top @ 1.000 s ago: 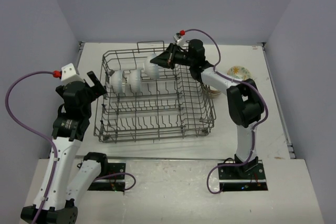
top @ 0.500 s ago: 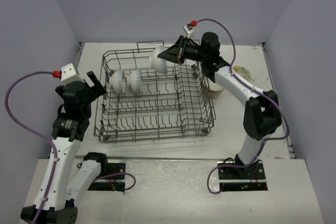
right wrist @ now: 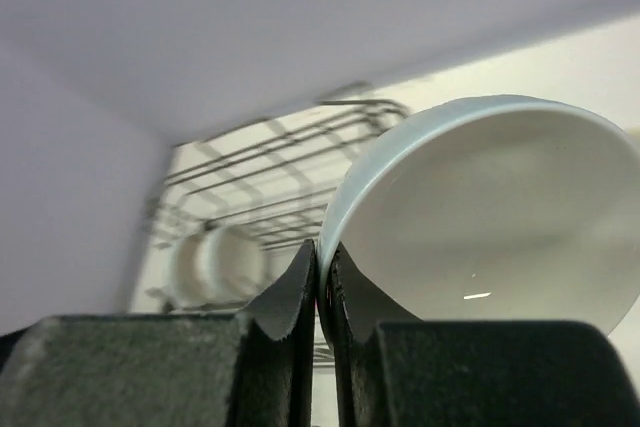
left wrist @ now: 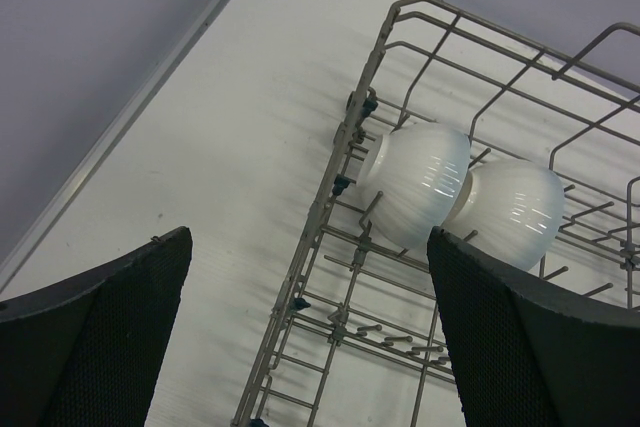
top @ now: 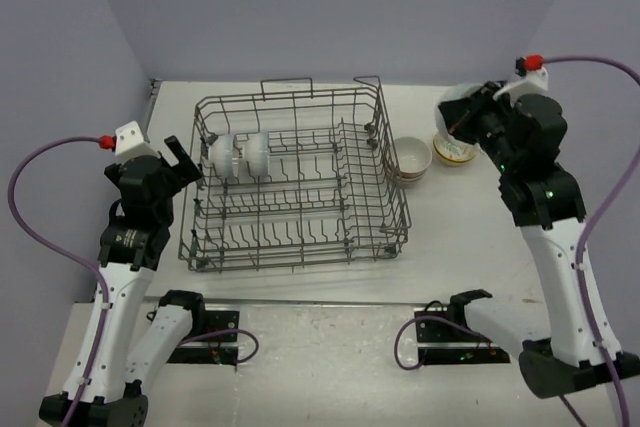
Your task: Unload the bowls from the dish rack
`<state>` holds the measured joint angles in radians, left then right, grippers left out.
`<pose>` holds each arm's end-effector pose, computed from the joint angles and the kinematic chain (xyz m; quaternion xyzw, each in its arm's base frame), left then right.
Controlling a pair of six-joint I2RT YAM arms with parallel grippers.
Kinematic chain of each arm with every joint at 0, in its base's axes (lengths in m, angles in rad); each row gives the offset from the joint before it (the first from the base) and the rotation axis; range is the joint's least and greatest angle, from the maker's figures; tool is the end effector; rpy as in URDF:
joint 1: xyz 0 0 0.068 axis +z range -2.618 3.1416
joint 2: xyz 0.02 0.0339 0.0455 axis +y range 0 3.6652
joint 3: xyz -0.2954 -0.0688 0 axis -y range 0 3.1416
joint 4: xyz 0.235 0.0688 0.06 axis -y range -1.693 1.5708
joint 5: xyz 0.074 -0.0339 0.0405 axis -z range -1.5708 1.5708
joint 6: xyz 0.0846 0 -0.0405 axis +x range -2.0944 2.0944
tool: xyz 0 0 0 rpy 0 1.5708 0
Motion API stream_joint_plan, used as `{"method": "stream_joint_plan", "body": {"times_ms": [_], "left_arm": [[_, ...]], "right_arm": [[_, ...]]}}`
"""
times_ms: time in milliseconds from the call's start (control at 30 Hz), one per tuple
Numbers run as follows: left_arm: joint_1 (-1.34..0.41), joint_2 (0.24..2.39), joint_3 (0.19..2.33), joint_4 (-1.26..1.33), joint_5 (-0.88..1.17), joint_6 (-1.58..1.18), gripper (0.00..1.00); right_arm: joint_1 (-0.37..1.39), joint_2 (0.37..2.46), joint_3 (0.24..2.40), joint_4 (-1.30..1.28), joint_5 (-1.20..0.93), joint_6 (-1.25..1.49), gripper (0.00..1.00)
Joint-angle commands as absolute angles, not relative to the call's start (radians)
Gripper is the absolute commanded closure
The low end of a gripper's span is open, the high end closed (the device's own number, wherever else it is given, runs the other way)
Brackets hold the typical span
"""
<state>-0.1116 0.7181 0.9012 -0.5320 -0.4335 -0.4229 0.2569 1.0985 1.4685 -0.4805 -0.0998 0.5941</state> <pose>0.1624 0.0176 0.3581 -0.2459 0.7711 0.0220 0.5869 0.2302 0.0692 0.5000 0.0921 0.7392 0.3088 0.5914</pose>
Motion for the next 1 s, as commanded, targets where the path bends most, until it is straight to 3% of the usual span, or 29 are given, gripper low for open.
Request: {"method": "stream_joint_plan", "body": {"times_ms": [0,67,233,500,967], "left_arm": [[-0.104,0.710,0.902,-0.502,-0.439,-0.394,0.00],[-0.104,0.712,0.900,-0.503,-0.437,-0.394,0.00],[-0.104,0.719,0.902,-0.508,-0.426,-0.388,0.00],[-0.123,0.707,0.890,-0.500,-0.420,-0.370,0.00],[-0.124,0.707,0.888,-0.495,-0.413,-0.367,0.00]], "right_arm": [[0.174,1.019,1.343,-0.727,0.257,0.451,1.00],[0.114,1.040,1.303,-0.767,0.348,0.437,1.00],[0.040,1.133,1.154,-0.737,0.322,0.439,1.00],[0.026,1.452,1.082,-0.683,0.298,0.410,1.00],[0.026,1.583,1.012,-0.551,0.330,0.426,1.00]]}}
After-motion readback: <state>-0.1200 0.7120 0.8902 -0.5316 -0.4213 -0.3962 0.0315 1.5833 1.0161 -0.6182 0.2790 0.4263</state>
